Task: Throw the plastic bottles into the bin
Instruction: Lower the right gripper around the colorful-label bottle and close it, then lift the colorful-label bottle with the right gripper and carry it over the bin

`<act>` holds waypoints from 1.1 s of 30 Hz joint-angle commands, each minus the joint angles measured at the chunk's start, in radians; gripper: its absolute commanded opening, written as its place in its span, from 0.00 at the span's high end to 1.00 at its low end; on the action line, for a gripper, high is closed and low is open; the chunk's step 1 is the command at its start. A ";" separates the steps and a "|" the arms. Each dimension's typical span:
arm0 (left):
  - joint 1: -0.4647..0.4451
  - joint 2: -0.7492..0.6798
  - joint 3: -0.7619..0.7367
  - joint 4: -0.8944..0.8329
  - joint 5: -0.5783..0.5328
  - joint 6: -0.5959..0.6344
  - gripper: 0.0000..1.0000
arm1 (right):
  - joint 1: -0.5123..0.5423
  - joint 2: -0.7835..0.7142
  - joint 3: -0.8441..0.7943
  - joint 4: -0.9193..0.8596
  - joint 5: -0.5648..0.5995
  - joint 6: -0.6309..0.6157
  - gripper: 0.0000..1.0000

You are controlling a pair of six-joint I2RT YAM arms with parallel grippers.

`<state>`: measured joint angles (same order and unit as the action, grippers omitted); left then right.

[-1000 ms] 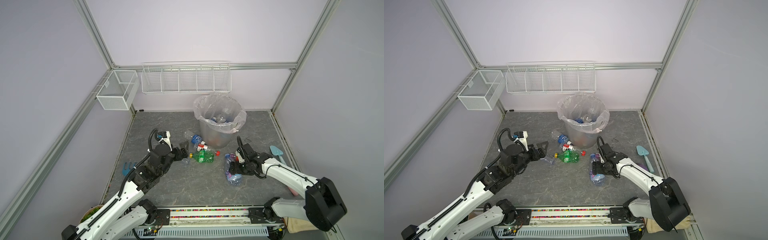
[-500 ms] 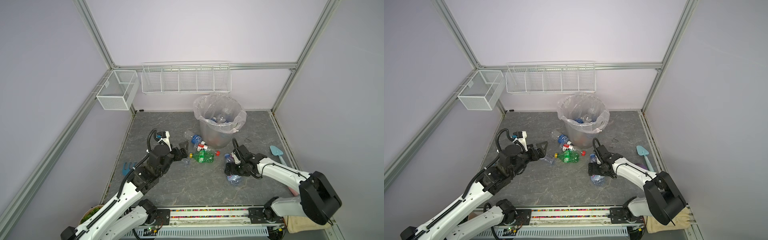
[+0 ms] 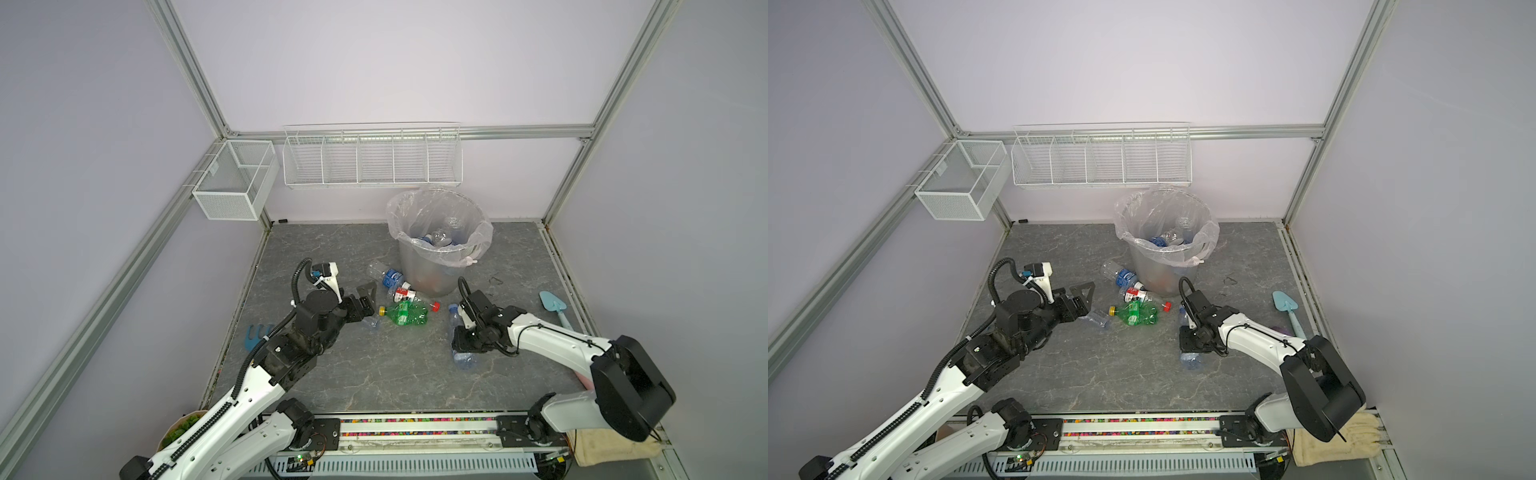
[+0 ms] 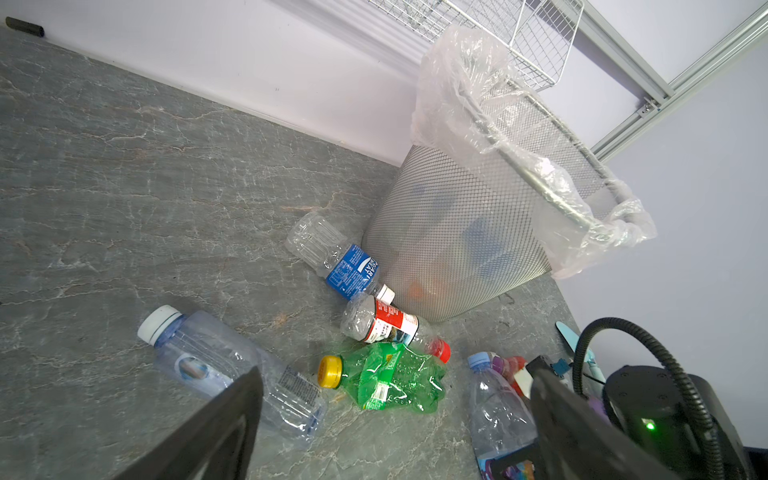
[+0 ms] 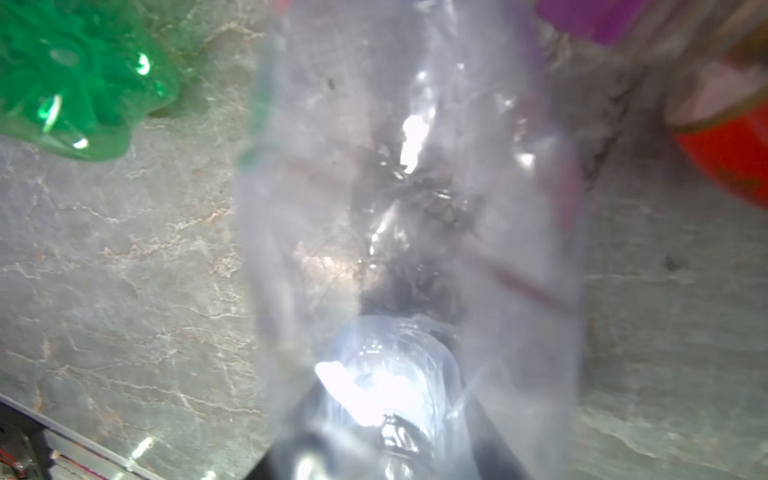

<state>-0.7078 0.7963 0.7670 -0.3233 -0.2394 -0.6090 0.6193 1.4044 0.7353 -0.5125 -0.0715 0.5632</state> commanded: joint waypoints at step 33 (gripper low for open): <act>-0.005 -0.019 0.005 -0.002 -0.007 0.000 0.01 | 0.239 -0.406 0.174 -0.054 0.195 -0.142 0.86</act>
<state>-0.7078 0.7898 0.7670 -0.3233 -0.2390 -0.6094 0.8471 1.0191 0.8726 -0.5766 0.0978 0.4545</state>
